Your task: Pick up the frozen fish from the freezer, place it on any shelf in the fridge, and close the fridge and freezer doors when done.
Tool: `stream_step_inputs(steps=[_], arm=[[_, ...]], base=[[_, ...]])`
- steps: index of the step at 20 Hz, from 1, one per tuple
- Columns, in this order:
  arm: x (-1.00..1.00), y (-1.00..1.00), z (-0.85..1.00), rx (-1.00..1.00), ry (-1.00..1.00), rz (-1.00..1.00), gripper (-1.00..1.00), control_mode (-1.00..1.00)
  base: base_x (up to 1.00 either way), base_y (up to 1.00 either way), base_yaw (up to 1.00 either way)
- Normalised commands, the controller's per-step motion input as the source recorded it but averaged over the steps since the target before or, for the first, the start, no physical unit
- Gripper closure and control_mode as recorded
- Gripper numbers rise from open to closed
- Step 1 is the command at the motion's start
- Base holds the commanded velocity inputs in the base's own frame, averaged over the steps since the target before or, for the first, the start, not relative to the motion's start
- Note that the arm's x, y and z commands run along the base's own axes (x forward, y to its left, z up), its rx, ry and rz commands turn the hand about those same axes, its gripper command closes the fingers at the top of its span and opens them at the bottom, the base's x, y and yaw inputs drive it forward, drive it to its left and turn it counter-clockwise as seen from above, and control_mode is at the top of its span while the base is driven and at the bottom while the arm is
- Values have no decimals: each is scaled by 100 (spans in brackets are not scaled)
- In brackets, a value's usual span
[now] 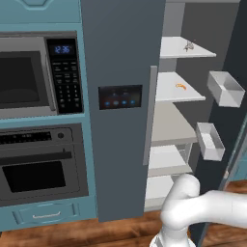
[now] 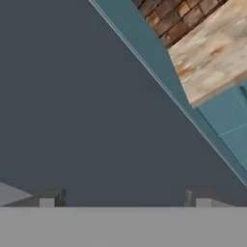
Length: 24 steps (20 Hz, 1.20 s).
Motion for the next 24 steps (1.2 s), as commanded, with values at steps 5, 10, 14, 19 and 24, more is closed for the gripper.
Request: stream_step_inputs(steps=[5, 10, 14, 19, 24], arm=[[78, 100, 19, 6, -16, 12, -100, -100], [73, 100, 26, 4, -19, 10, -100, -100], [71, 98, 27, 2, -20, 9, -100, -100], [64, 79, 31, 0, -19, 4, -100, -100], [68, 60, 30, 0, -14, 0, -100, -100]], base=[[0, 0, 0], [0, 0, 0], [0, 0, 0], [0, 0, 0], [0, 0, 0]])
